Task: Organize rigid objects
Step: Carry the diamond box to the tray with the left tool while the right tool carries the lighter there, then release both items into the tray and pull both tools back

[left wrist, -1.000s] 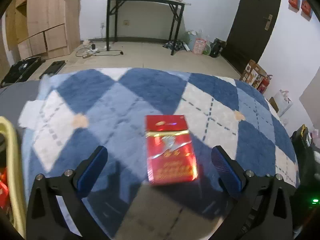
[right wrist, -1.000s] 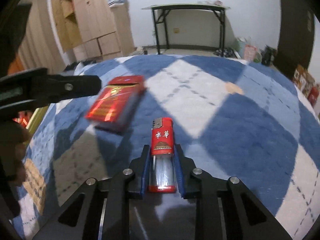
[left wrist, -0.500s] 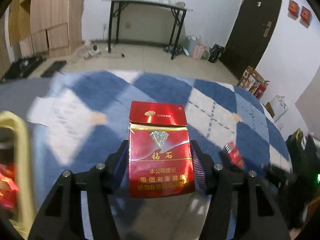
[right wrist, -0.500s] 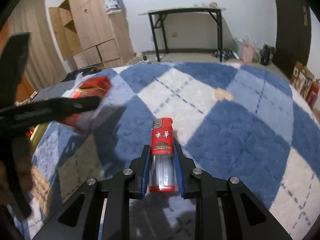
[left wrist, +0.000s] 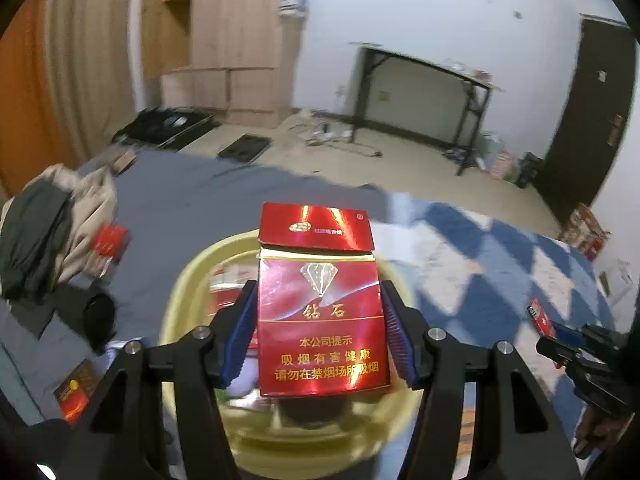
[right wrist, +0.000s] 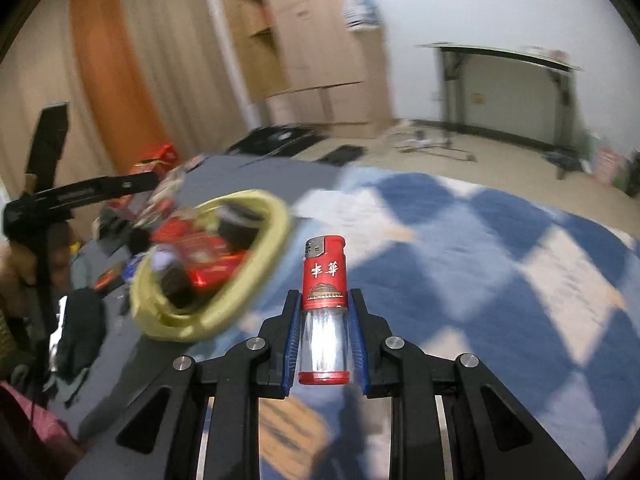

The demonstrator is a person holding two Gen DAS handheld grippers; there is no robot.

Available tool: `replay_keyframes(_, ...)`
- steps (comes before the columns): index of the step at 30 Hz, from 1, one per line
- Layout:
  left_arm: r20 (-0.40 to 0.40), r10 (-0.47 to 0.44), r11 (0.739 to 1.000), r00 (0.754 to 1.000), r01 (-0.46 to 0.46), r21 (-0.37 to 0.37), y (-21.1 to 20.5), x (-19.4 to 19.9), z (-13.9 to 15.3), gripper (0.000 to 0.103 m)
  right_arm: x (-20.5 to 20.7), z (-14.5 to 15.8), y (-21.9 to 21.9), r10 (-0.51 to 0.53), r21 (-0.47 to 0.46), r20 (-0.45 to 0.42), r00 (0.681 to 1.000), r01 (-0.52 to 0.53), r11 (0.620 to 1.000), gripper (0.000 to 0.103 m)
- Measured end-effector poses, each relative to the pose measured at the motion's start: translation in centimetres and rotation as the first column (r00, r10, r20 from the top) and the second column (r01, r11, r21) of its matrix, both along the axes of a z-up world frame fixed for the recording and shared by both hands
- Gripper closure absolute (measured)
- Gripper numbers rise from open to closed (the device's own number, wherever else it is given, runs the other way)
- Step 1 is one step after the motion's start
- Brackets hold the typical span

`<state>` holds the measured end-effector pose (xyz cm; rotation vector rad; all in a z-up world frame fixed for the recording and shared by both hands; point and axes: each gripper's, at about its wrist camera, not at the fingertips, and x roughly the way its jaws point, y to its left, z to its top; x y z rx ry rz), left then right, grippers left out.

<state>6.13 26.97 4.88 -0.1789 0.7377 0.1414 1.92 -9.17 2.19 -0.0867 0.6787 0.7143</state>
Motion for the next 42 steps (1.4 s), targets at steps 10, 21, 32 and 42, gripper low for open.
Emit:
replay_keyframes(10, -0.069, 0.096, 0.995, 0.993, -0.098, -0.023, 4.2, 3.8, -3.8, 0.043, 5.4, -0.5, 15.5, 0.246, -0.131, -0.041, 0.968, -0.250, 0.959, 0.081)
replay_keyframes(21, -0.113, 0.073, 0.996, 0.991, -0.078, -0.045, 4.4, 4.7, -6.1, 0.041, 9.0, -4.5, 22.1, 0.327, -0.200, -0.078, 0.942, -0.336, 0.920, 0.081)
replay_keyframes(32, -0.007, 0.150, 0.988, 0.989, -0.150, -0.029, 4.0, 3.8, -2.9, 0.000, 8.9, -4.0, 20.5, 0.321, -0.118, -0.028, 0.947, -0.322, 0.939, 0.027)
replay_keyframes(42, 0.079, 0.416, 0.903, 0.906, -0.402, -0.150, -4.1, 0.4, 1.2, 0.000, 8.6, -1.5, 10.5, 0.139, -0.076, 0.074, 0.988, -0.133, 0.988, 0.000)
